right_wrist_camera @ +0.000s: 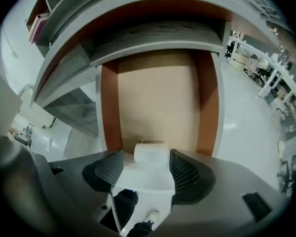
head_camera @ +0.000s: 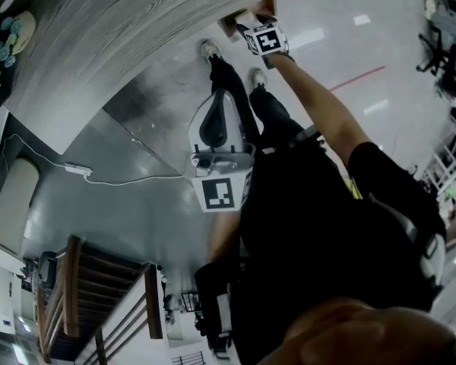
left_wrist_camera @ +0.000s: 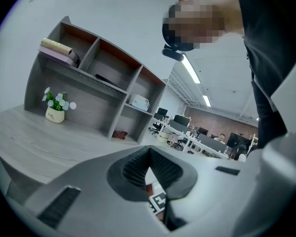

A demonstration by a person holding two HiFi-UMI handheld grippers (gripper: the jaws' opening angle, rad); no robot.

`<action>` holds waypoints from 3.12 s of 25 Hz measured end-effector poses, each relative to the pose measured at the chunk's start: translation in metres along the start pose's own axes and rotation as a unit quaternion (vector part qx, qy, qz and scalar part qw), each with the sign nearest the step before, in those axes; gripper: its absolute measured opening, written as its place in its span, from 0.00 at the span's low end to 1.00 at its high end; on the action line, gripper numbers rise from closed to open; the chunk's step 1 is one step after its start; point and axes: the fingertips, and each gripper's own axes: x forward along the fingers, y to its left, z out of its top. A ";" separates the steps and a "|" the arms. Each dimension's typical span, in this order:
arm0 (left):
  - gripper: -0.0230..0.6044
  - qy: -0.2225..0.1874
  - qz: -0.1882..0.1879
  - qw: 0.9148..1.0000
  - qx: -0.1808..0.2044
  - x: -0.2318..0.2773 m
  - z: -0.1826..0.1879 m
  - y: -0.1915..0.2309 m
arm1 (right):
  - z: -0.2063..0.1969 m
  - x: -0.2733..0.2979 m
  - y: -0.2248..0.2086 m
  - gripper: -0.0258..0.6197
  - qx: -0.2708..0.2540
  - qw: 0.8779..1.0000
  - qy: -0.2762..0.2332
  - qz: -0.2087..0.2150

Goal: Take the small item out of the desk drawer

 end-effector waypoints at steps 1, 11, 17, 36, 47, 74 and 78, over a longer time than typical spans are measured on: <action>0.03 -0.001 0.002 1.000 -0.001 0.001 -0.001 0.001 | -0.001 0.004 -0.003 0.46 -0.007 1.000 0.007 -0.007; 0.03 0.004 0.015 1.000 -0.013 0.002 -0.010 0.013 | -0.027 0.028 0.014 0.46 -0.006 0.995 0.096 0.010; 0.03 0.008 0.021 1.000 -0.020 0.001 -0.016 0.019 | -0.024 0.036 0.008 0.46 -0.030 0.994 0.106 -0.008; 0.03 -0.028 0.024 0.999 -0.001 -0.025 0.001 -0.026 | -0.015 -0.033 0.020 0.44 -0.023 0.999 0.027 0.025; 0.03 -0.055 -0.004 0.997 0.050 -0.073 0.019 -0.093 | 0.010 -0.146 0.029 0.43 -0.026 0.996 -0.075 0.042; 0.03 -0.140 0.012 0.985 0.102 -0.257 0.027 -0.244 | -0.065 -0.496 0.059 0.43 -0.066 0.925 -0.360 0.105; 0.03 -0.129 0.005 0.987 0.094 -0.264 0.024 -0.238 | -0.077 -0.538 0.070 0.43 -0.061 0.910 -0.396 0.110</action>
